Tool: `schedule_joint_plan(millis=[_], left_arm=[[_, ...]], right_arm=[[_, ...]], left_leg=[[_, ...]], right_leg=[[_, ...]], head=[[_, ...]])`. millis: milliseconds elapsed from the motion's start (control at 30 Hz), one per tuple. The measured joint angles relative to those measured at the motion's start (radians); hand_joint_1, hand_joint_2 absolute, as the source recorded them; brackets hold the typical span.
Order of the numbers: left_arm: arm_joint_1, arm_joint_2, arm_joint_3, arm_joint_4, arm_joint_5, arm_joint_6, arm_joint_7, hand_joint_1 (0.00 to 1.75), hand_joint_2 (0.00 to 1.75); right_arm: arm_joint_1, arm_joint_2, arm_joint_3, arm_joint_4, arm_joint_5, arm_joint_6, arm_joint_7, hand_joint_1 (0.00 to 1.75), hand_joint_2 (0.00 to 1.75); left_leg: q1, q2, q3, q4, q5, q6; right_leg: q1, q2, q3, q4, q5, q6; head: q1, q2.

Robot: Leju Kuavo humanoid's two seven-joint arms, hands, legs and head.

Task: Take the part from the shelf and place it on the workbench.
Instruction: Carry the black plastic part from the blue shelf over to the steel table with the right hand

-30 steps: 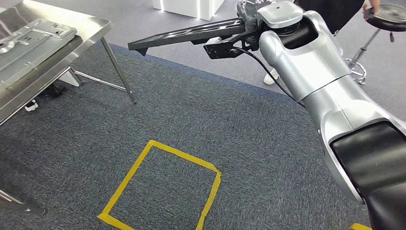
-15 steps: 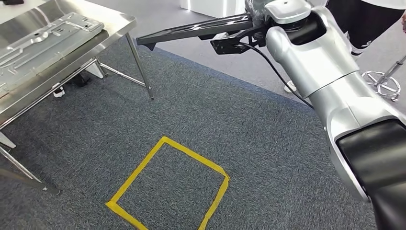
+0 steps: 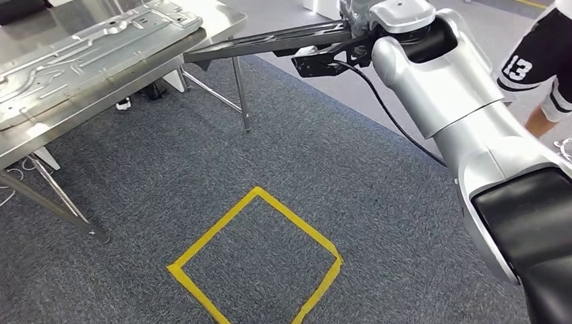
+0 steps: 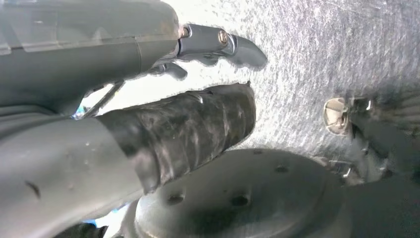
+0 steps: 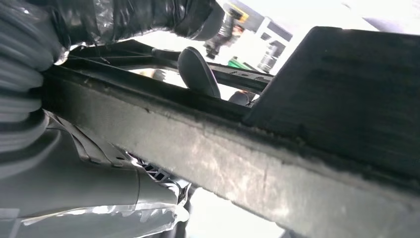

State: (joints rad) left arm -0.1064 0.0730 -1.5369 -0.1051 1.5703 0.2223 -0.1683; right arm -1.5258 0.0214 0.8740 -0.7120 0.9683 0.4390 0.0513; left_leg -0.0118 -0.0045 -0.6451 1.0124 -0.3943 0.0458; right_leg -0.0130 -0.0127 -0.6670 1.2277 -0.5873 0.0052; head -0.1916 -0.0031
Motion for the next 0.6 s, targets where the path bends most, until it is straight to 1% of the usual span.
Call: schedule_joint_plan(millis=[33,67,100,133,167,200,233,267,300,333,367,400,433,467,500,533,567,600], left_arm=[[-0.001,0.000,0.001,0.000,0.000,0.000,0.003,0.00,0.00],[-0.002,0.000,0.002,0.000,0.000,0.001,0.005,0.00,0.00],[-0.003,0.000,0.003,0.000,0.000,0.000,0.007,0.00,0.00],[-0.004,-0.001,0.004,0.000,0.000,0.000,0.007,0.00,0.00],[-0.003,-0.002,0.005,0.000,0.000,0.000,0.008,0.00,0.00],[-0.003,-0.002,0.007,0.000,0.000,0.001,0.008,0.00,0.00],[-0.003,-0.003,0.008,0.000,0.000,0.001,0.009,0.00,0.00],[-0.002,-0.003,0.009,0.000,0.000,0.001,0.010,0.00,0.00],[-0.002,-0.003,0.010,0.000,0.000,0.001,0.011,0.00,0.00],[0.000,-0.003,0.011,0.000,0.000,0.000,0.011,0.00,0.00],[0.002,-0.003,0.013,0.000,0.000,0.001,0.011,0.00,0.00],[0.004,-0.003,0.014,0.000,-0.001,0.001,0.012,0.00,0.00],[0.005,-0.003,0.015,0.000,-0.001,0.001,0.012,0.00,0.00],[0.005,-0.004,0.015,0.000,-0.002,0.001,0.013,0.00,0.00],[0.004,-0.004,0.016,0.000,-0.002,0.001,0.013,0.00,0.00],[0.003,-0.005,0.016,0.000,-0.002,0.001,0.013,0.00,0.00],[0.002,-0.006,0.016,0.000,-0.002,0.001,0.013,0.00,0.00],[0.001,-0.006,0.017,0.000,-0.002,0.001,0.012,0.00,0.00]], right_arm=[[0.003,0.000,0.002,0.002,0.000,0.000,0.000,1.75,1.75],[0.007,0.000,0.004,0.004,0.001,0.000,0.000,1.75,1.75],[0.011,0.000,0.006,0.006,0.001,0.000,0.000,1.75,1.75],[0.013,0.001,0.007,0.008,0.002,0.000,0.000,1.75,1.75],[0.014,0.001,0.007,0.008,0.002,0.000,0.000,1.75,1.75],[0.014,0.001,0.008,0.009,0.002,-0.001,0.001,1.75,1.75],[0.012,0.002,0.008,0.009,0.002,-0.001,0.002,1.75,1.75],[0.012,0.005,0.008,0.010,0.002,-0.001,0.003,1.75,1.75],[0.011,0.007,0.008,0.010,0.002,-0.001,0.004,1.75,1.75],[0.011,0.009,0.008,0.011,0.002,-0.001,0.004,1.75,1.75],[0.011,0.013,0.008,0.012,0.002,-0.001,0.006,1.75,1.75],[0.010,0.016,0.008,0.013,0.002,-0.002,0.008,1.75,1.75],[0.008,0.019,0.008,0.013,0.003,-0.002,0.010,1.75,1.75],[0.004,0.022,0.009,0.014,0.003,-0.003,0.012,1.75,1.75],[0.000,0.024,0.009,0.014,0.004,-0.003,0.014,1.75,1.75],[-0.002,0.025,0.009,0.015,0.004,-0.004,0.014,1.75,1.75],[-0.003,0.025,0.009,0.015,0.004,-0.004,0.015,1.75,1.75],[-0.002,0.026,0.010,0.015,0.004,-0.004,0.015,1.75,1.75]], left_leg=[[0.000,-0.013,0.000,0.002,-0.001,0.003],[0.000,-0.028,0.000,0.005,-0.003,0.004],[0.000,-0.043,0.001,0.009,-0.005,0.004],[0.000,-0.058,0.001,0.013,-0.008,0.003],[0.002,-0.073,0.001,0.019,-0.012,0.001],[0.002,-0.087,-0.002,0.026,-0.016,-0.002],[0.004,-0.100,-0.007,0.032,-0.018,-0.006],[0.009,-0.111,-0.013,0.036,-0.019,-0.012],[0.013,-0.124,-0.018,0.036,-0.017,-0.020],[0.017,-0.136,-0.020,0.032,-0.013,-0.028],[0.017,-0.133,-0.021,0.030,-0.012,-0.035],[0.015,-0.113,-0.026,0.038,-0.017,-0.042],[0.014,-0.082,-0.037,0.062,-0.032,-0.048],[0.016,-0.045,-0.059,0.108,-0.055,-0.054],[0.019,-0.021,-0.090,0.167,-0.083,-0.061],[0.025,-0.011,-0.122,0.227,-0.106,-0.067],[0.029,-0.006,-0.144,0.267,-0.115,-0.072],[0.033,-0.003,-0.149,0.272,-0.107,-0.076]], right_leg=[[0.000,0.008,-0.037,0.060,-0.016,0.000],[0.000,0.012,-0.062,0.095,-0.016,0.001],[0.000,0.014,-0.071,0.094,0.004,0.000],[-0.001,0.017,-0.058,0.051,0.042,-0.001],[-0.003,0.031,-0.035,-0.015,0.082,-0.003],[-0.006,0.056,-0.010,-0.075,0.112,-0.005],[-0.008,0.079,0.009,-0.120,0.129,-0.006],[-0.008,0.096,0.019,-0.143,0.132,-0.007],[-0.006,0.100,0.023,-0.149,0.129,-0.008],[-0.005,0.088,0.027,-0.157,0.130,-0.012],[-0.006,0.073,0.034,-0.167,0.133,-0.017],[-0.008,0.059,0.043,-0.179,0.137,-0.024],[-0.010,0.045,0.052,-0.190,0.140,-0.030],[-0.008,0.032,0.059,-0.198,0.142,-0.034],[-0.006,0.019,0.063,-0.201,0.141,-0.037],[-0.005,0.004,0.065,-0.202,0.139,-0.038],[-0.004,-0.011,0.067,-0.202,0.137,-0.037],[-0.004,-0.024,0.069,-0.202,0.134,-0.036]], head=[[0.000,0.000],[0.000,0.000],[0.000,0.000],[0.000,0.000],[0.000,0.000],[0.000,0.000],[0.000,0.000],[0.000,0.000],[0.000,0.000],[0.000,0.000],[0.000,0.000],[-0.001,0.000],[-0.003,0.000],[-0.005,0.000],[-0.006,0.000],[-0.006,0.000],[-0.006,0.000],[-0.006,0.000]])
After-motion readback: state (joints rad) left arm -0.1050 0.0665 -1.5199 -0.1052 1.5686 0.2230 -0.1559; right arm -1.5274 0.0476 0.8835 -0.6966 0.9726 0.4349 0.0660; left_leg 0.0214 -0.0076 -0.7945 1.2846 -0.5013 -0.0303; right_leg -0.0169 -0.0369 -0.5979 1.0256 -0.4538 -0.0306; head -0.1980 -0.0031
